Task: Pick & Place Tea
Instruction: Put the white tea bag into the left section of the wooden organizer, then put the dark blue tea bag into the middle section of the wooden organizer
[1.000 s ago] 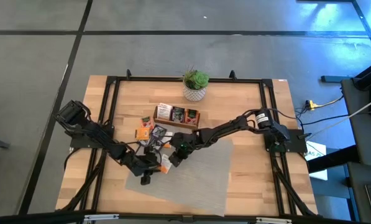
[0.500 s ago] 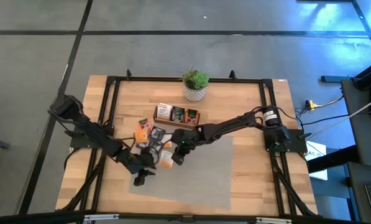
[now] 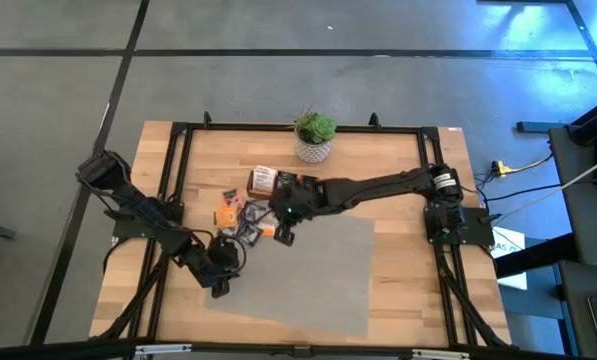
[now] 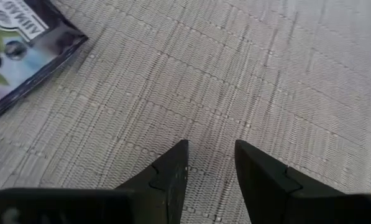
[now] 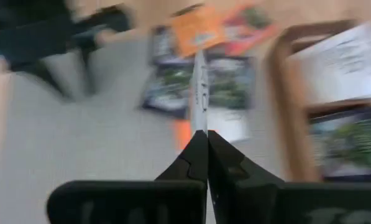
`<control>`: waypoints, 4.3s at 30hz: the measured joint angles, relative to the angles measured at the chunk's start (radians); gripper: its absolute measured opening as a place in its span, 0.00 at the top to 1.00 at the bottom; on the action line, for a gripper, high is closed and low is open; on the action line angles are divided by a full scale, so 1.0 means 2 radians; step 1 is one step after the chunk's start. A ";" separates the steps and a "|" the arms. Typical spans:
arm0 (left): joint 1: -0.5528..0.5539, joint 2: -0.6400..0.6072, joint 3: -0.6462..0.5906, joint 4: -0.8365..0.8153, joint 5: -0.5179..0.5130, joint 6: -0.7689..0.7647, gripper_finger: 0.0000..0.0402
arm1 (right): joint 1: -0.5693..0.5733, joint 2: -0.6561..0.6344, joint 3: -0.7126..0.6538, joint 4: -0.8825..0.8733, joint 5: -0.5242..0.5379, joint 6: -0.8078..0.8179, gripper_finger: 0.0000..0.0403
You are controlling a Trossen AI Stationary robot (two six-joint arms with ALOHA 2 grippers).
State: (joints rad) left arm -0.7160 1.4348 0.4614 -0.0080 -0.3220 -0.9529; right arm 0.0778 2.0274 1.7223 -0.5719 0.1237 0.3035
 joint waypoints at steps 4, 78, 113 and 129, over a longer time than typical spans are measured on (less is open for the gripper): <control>-0.011 0.001 0.000 0.015 0.005 -0.035 0.68 | -0.019 0.000 0.023 -0.007 0.029 -0.043 0.99; -0.007 -0.178 0.001 0.028 -0.080 0.143 0.68 | -0.122 0.100 0.019 0.074 -0.015 -0.206 0.92; 0.093 -0.089 0.001 -0.100 -0.022 0.116 0.68 | -0.007 0.062 -0.103 0.270 -0.141 -0.125 0.62; 0.110 -0.014 0.002 -0.096 -0.019 0.122 0.68 | 0.007 0.068 -0.114 0.286 -0.114 -0.178 0.62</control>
State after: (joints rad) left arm -0.4953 1.4063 0.4660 -0.2003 -0.3603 -0.7090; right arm 0.0918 2.1637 1.4949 -0.0001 -0.1040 -0.0532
